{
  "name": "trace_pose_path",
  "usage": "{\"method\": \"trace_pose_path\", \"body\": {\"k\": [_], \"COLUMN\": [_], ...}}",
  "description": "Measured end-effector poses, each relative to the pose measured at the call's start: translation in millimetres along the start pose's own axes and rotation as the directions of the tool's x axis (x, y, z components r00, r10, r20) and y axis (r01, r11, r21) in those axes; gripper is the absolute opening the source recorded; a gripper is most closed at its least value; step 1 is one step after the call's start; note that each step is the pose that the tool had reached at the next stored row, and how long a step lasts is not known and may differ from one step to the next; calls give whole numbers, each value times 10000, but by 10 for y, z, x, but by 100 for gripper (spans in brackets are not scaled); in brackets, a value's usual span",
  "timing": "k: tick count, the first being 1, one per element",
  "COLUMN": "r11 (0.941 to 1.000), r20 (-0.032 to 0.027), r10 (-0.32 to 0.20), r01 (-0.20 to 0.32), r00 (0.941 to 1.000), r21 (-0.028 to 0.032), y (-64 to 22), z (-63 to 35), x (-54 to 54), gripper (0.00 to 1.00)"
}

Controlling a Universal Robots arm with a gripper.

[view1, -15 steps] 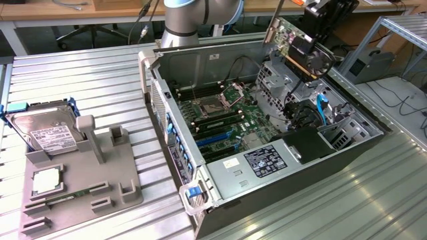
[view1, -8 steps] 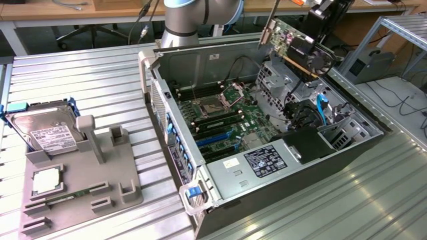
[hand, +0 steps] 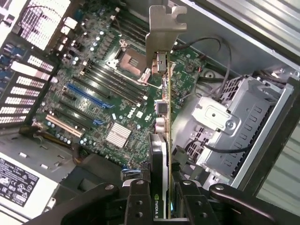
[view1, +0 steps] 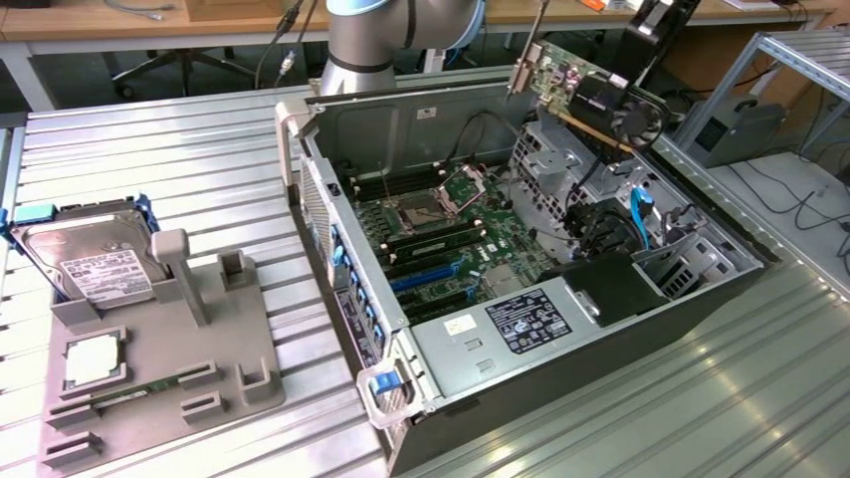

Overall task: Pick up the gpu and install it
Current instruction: 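Insert the gpu into the slot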

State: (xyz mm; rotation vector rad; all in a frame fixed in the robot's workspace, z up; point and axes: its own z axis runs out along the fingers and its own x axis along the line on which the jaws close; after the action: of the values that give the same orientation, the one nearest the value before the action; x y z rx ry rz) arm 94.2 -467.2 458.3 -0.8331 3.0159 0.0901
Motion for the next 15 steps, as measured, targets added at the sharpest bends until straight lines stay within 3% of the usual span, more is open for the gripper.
{"method": "trace_pose_path", "body": {"k": [5, 10, 12, 15], "r11": [9961, 9813, 9666, 9352], "r20": [-47, -96, -125, -169], "r10": [-885, -1926, -2562, -3540], "r01": [885, 1926, 2561, 3539], "r00": [9961, 9812, 9665, 9351], "r21": [-24, -60, -85, -127], "y": [0, 0, 0, 0], "z": [-1, 0, 0, 0], "x": [0, 0, 0, 0], "gripper": [27, 27, 27, 27]}}
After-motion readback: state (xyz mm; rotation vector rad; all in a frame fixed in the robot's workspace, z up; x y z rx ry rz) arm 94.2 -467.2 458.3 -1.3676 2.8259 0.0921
